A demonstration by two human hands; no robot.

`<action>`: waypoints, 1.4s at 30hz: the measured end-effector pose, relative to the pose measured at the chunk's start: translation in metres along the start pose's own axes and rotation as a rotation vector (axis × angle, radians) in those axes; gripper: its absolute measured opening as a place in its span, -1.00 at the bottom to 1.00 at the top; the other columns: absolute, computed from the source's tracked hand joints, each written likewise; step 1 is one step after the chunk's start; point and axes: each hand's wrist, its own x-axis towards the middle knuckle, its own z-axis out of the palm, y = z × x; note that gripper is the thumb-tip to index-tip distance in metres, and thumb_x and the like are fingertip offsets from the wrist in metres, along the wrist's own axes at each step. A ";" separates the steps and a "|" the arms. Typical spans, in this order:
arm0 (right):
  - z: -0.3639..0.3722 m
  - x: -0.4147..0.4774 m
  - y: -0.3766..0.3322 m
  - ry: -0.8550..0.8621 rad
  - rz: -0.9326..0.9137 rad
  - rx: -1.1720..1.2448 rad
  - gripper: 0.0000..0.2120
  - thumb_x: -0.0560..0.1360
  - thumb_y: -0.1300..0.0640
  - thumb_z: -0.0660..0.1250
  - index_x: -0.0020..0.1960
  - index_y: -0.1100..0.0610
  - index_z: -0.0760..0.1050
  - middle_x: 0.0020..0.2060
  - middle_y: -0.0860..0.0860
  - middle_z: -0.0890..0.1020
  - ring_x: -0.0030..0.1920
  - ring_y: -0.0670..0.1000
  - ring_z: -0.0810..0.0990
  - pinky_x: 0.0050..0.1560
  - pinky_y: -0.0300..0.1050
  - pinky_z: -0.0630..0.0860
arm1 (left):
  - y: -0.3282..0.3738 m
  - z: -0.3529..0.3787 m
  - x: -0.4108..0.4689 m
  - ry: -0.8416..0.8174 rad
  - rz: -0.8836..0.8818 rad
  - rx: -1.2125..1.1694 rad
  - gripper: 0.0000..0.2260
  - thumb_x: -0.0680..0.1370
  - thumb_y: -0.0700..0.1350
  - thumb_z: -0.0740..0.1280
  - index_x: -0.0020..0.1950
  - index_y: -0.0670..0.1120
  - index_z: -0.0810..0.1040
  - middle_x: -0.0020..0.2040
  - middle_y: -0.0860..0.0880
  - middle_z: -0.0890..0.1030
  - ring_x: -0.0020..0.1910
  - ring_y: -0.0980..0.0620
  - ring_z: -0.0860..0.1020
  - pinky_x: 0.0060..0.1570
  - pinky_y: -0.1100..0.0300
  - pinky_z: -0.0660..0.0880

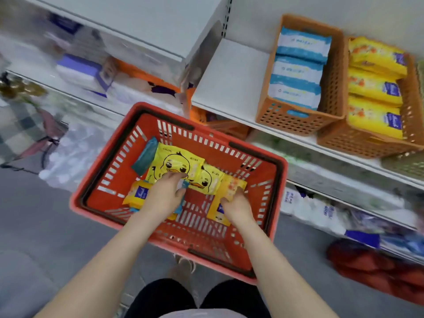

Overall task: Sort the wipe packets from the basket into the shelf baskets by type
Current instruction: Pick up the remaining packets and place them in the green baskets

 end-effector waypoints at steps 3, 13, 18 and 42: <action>0.022 0.029 -0.005 0.060 0.159 -0.049 -0.28 0.61 0.20 0.20 0.59 0.21 -0.18 0.56 0.24 -0.03 0.46 0.25 0.28 0.33 0.03 0.40 | -0.011 0.008 0.008 -0.031 -0.010 0.017 -0.62 0.59 -0.17 0.31 0.42 -0.06 0.46 0.37 -0.11 0.48 0.26 -0.16 0.51 0.15 0.00 0.49; 0.050 0.055 0.001 0.317 0.266 0.271 -0.12 0.42 0.16 0.51 0.54 0.23 0.05 0.40 0.22 0.38 0.42 0.21 0.34 0.38 0.05 0.35 | -0.034 0.019 0.065 -0.053 0.065 0.097 -0.43 0.56 -0.24 0.34 0.55 -0.11 0.26 0.56 -0.11 0.23 0.52 -0.14 0.25 0.45 0.03 0.26; 0.034 0.044 0.003 0.337 0.214 0.326 -0.53 0.43 0.07 0.50 0.25 0.15 0.43 0.14 0.14 0.61 0.19 0.20 0.58 0.14 0.03 0.53 | -0.037 0.023 0.092 -0.024 0.105 0.367 -0.27 0.51 -0.39 0.31 0.61 -0.07 0.08 0.61 -0.05 0.08 0.60 -0.13 -0.05 0.55 -0.07 0.00; 0.048 0.065 -0.038 -0.004 -0.328 -0.362 -0.32 0.46 -0.10 0.43 0.48 0.02 0.26 0.53 0.12 0.16 0.50 0.26 0.14 0.47 0.07 0.15 | -0.040 -0.007 0.072 0.004 -0.176 0.338 -0.47 0.53 -0.36 0.27 0.49 -0.13 0.28 0.34 -0.24 0.38 0.21 -0.26 0.50 0.14 -0.03 0.46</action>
